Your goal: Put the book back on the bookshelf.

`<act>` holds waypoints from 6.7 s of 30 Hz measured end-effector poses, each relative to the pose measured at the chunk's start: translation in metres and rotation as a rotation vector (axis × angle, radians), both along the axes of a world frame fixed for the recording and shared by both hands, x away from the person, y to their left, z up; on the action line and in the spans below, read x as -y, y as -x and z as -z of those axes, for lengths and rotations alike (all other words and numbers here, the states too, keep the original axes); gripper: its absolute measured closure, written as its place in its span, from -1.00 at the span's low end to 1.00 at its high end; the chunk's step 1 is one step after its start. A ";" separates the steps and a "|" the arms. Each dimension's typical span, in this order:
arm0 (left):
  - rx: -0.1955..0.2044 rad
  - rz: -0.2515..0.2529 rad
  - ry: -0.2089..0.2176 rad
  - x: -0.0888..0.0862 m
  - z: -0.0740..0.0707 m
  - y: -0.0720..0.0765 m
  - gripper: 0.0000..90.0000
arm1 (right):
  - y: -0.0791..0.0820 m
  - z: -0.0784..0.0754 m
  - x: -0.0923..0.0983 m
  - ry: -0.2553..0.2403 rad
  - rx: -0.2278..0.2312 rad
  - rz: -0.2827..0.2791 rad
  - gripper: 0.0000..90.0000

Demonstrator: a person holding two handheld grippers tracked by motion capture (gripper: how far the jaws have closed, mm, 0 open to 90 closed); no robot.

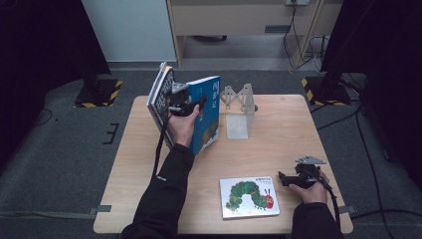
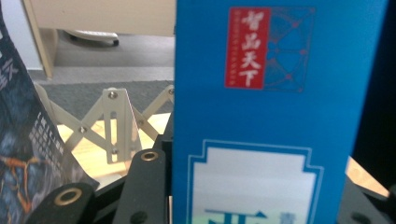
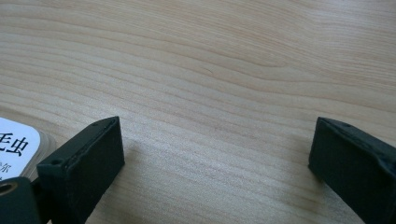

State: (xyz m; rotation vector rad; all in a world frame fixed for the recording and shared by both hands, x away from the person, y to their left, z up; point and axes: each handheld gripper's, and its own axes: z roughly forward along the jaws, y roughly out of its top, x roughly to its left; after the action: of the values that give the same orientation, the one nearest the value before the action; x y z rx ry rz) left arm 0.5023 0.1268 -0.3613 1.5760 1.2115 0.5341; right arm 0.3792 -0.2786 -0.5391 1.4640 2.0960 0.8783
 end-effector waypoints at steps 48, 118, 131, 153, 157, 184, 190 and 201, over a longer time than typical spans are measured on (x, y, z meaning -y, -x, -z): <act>0.021 -0.052 -0.070 0.009 0.015 0.012 0.31 | 0.000 0.000 0.000 0.003 0.003 0.004 -0.92; 0.088 -0.027 -0.030 0.016 0.051 0.057 0.02 | 0.001 0.000 -0.001 0.002 0.000 0.006 -0.92; 0.092 -0.012 -0.022 0.013 0.058 0.069 0.21 | 0.001 0.000 -0.002 0.002 -0.001 0.012 -0.92; 0.089 -0.107 -0.032 0.037 0.058 0.044 0.29 | 0.000 0.000 -0.002 0.005 -0.001 0.002 -0.93; 0.078 -0.122 -0.043 0.041 0.056 0.035 0.30 | 0.000 0.000 -0.003 0.003 0.002 -0.001 -0.93; 0.103 0.024 -0.097 0.050 0.068 0.046 0.10 | 0.000 0.000 -0.003 0.001 0.001 -0.002 -0.93; 0.081 0.060 -0.067 0.045 0.074 0.050 0.17 | 0.000 0.000 -0.003 0.001 -0.001 -0.003 -0.93; 0.084 -0.022 -0.060 0.053 0.070 0.047 0.27 | 0.000 0.000 -0.003 0.000 -0.002 -0.004 -0.93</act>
State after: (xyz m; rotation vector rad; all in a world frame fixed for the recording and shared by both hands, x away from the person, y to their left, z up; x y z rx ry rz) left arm 0.4558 0.0742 -0.4315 1.5758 1.1602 0.6499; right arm 0.3793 -0.2752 -0.5389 1.4624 2.1012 0.8786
